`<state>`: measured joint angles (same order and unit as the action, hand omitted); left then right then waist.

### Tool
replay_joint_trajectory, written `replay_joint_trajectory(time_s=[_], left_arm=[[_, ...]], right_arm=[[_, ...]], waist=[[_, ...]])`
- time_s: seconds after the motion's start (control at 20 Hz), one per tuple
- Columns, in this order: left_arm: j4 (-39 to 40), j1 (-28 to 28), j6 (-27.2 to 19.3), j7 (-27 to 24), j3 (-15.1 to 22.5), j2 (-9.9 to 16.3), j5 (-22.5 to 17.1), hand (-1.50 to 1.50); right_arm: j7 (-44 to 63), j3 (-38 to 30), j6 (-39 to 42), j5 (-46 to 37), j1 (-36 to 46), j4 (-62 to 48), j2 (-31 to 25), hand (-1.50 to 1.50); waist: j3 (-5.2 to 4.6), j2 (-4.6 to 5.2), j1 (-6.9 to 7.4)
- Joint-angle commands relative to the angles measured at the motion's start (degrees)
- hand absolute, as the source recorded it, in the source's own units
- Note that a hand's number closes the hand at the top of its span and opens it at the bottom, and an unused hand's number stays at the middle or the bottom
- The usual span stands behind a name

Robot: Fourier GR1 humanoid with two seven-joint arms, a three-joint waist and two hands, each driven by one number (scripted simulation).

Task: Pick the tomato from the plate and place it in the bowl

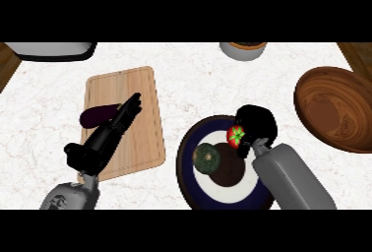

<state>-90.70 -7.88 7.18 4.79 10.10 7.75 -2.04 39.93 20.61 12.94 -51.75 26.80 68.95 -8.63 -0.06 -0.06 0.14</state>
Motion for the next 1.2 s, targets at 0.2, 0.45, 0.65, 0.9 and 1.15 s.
replay_joint_trajectory(time_s=[0.2, 0.45, 0.65, 0.9, 1.15], left_arm=[[1.5, -0.1, 0.2, -1.8, -0.3, -1.3, 1.4, 0.0], [-1.0, 0.4, 2.3, 1.7, -2.7, 0.6, -0.9, 0.0], [-0.5, 5.0, -0.4, -3.7, 1.0, -1.9, 3.6, 0.0], [-0.7, 1.7, 0.1, 0.7, -0.7, -1.9, 1.5, 0.0], [-1.4, 3.7, 0.5, -2.0, -0.2, -1.8, 2.6, 0.0]], right_arm=[[-11.4, 2.7, 5.8, 2.3, -6.9, 10.9, -4.1, 1.5], [-6.1, 2.4, 0.1, -6.9, -7.6, 15.7, -6.8, 1.5], [-4.2, -0.6, -0.8, -8.4, -7.0, 24.3, -9.4, 1.5], [-1.6, -5.6, -7.1, -8.0, -3.9, 33.3, -5.9, 1.5], [0.6, -11.0, -8.6, -5.3, -5.6, 40.3, -4.1, 1.5]], waist=[[0.05, 0.01, -0.37], [0.05, -0.07, -0.39], [0.04, -0.22, -0.73], [0.09, -0.22, -0.84], [0.06, -0.12, -0.5]])
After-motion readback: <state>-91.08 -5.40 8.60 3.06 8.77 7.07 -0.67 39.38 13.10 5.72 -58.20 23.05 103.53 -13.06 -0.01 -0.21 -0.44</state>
